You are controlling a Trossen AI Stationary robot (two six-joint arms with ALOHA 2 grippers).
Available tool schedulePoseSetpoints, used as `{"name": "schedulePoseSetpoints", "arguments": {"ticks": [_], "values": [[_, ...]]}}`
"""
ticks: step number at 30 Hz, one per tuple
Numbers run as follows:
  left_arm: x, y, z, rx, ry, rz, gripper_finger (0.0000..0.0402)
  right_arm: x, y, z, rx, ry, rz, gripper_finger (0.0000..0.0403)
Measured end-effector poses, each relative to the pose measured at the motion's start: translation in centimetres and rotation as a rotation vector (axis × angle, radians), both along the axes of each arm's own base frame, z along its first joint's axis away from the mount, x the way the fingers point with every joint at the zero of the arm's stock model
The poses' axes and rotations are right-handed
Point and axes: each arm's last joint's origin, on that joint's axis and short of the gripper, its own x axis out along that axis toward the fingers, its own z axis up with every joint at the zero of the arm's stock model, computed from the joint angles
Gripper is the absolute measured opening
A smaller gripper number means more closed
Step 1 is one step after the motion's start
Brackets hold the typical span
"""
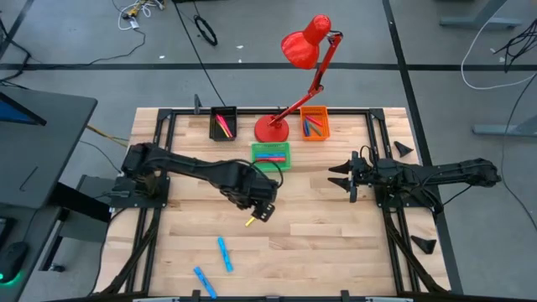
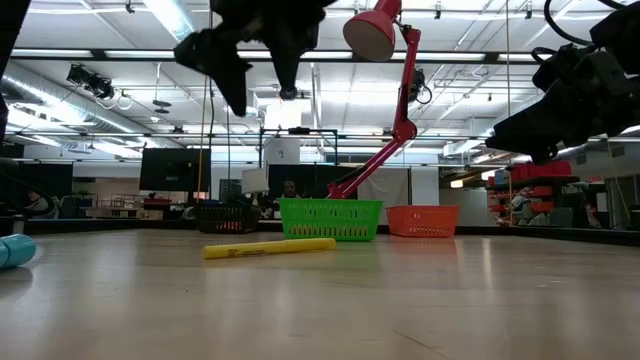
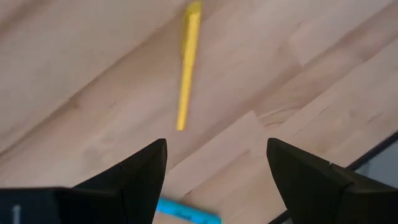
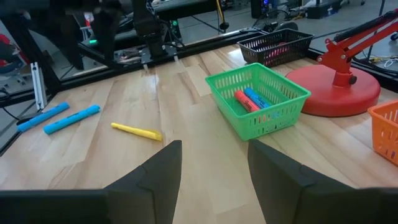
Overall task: Pick & Place Markers
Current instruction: Put the yellow pen into the black basket
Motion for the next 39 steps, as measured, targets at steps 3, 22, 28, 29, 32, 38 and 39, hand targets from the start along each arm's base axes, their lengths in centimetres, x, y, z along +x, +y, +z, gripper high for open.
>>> {"name": "schedulePoseSetpoints", "arguments": {"ticks": [3, 22, 28, 29, 32, 38, 39], "values": [[0.2, 0.0, -1.3, -0.01, -0.023, -0.001, 0.028, 0.0, 0.0, 0.0, 0.0, 0.0, 0.0, 0.0185], [2.9, -0.3, -9.4, 0.041, 0.1, -0.072, 0.028, 0.0, 0.0, 0.0, 0.0, -0.001, 0.0, 0.0185], [3.2, -0.4, -11.1, 0.058, 0.133, -0.072, 0.028, 0.0, 0.0, 0.0, 0.0, -0.001, 0.0, 0.0185], [3.3, -0.4, -11.4, 0.063, 0.139, -0.072, 0.028, 0.0, 0.0, 0.0, 0.0, -0.001, 0.0, 0.0185], [3.5, -0.5, -12.4, 0.071, 0.157, -0.095, 0.028, 0.0, 0.0, 0.0, 0.0, -0.001, 0.0, 0.0185], [3.7, -0.6, -12.9, 0.071, 0.155, -0.126, 0.0279, 0.0, 0.0, 0.0, 0.0, -0.001, 0.0, 0.0185], [3.7, -0.6, -12.9, 0.068, 0.155, -0.136, 0.0278, 0.0, 0.0, 0.0, 0.0, -0.001, 0.0, 0.0185]]}}
